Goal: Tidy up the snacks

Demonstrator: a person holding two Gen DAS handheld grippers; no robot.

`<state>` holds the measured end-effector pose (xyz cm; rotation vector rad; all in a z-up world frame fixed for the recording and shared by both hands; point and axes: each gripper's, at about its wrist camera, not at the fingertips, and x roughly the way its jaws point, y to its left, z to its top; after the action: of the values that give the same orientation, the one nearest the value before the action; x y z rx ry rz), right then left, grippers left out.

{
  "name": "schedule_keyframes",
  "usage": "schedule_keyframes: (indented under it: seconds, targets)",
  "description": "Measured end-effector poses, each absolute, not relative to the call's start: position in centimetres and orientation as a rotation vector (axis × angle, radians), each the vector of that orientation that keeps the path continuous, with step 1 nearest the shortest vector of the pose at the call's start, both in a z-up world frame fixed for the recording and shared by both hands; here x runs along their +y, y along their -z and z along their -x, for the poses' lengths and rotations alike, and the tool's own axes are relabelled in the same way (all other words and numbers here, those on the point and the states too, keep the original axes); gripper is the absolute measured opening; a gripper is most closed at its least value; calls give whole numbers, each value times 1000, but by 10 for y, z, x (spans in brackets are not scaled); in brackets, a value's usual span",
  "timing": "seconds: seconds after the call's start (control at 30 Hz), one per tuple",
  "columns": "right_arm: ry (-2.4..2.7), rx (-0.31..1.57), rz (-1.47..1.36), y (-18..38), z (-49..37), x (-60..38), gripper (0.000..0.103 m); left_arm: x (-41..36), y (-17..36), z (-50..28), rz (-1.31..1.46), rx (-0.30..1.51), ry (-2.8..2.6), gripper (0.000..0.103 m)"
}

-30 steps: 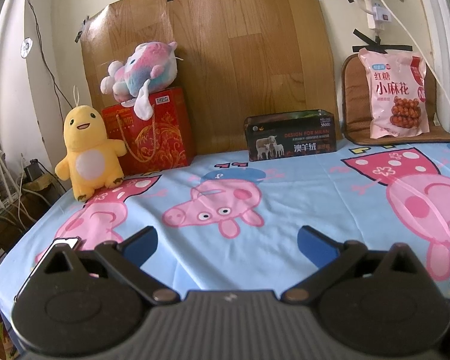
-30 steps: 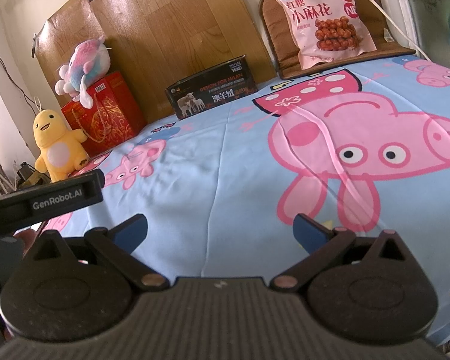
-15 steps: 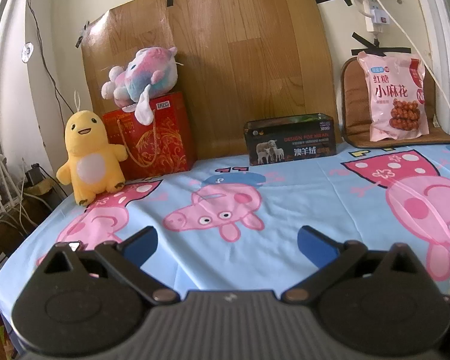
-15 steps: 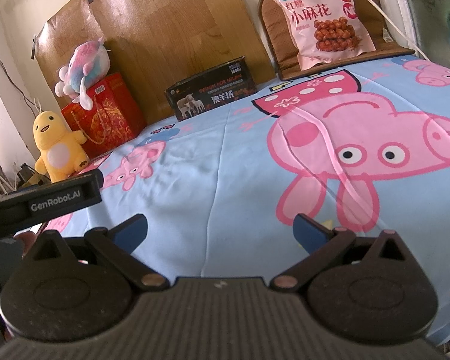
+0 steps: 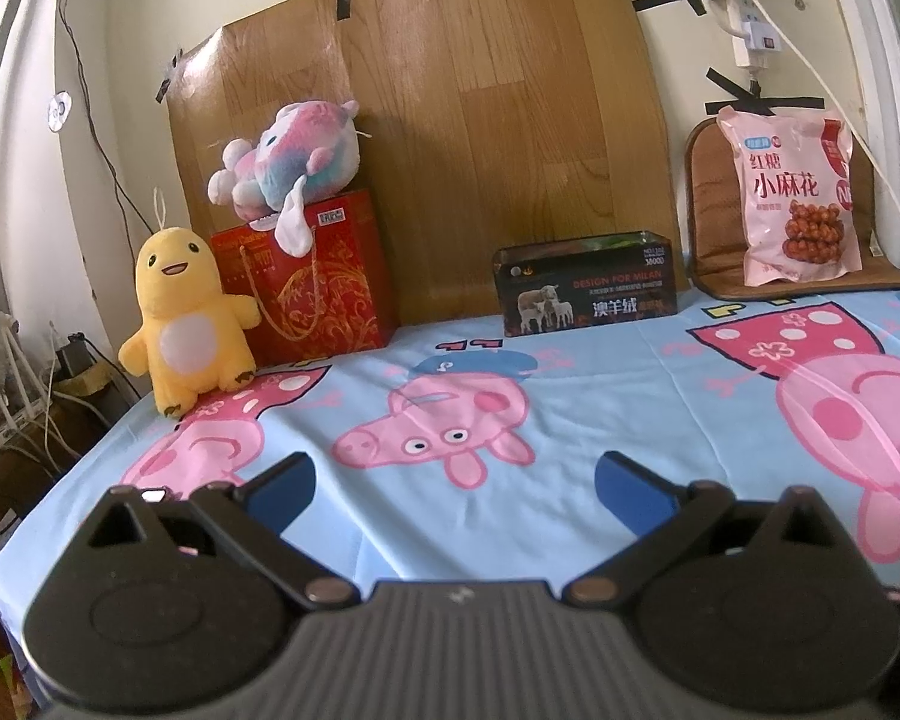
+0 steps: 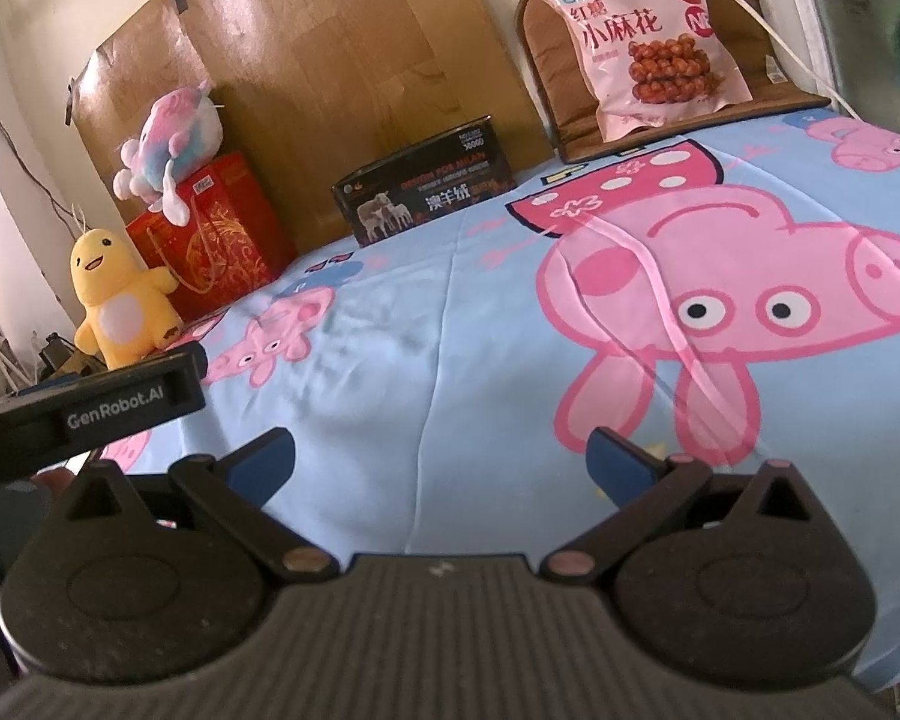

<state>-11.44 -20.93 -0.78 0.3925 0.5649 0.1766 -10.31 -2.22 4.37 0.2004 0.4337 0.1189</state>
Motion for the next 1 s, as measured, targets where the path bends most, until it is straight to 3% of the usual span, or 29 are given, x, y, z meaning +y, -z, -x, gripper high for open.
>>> schedule_keyframes:
  seconds: [1.0]
  targets:
    - [-179,561,-396,8,115,-210,103,-23,-42,102,-205,462,-91,103]
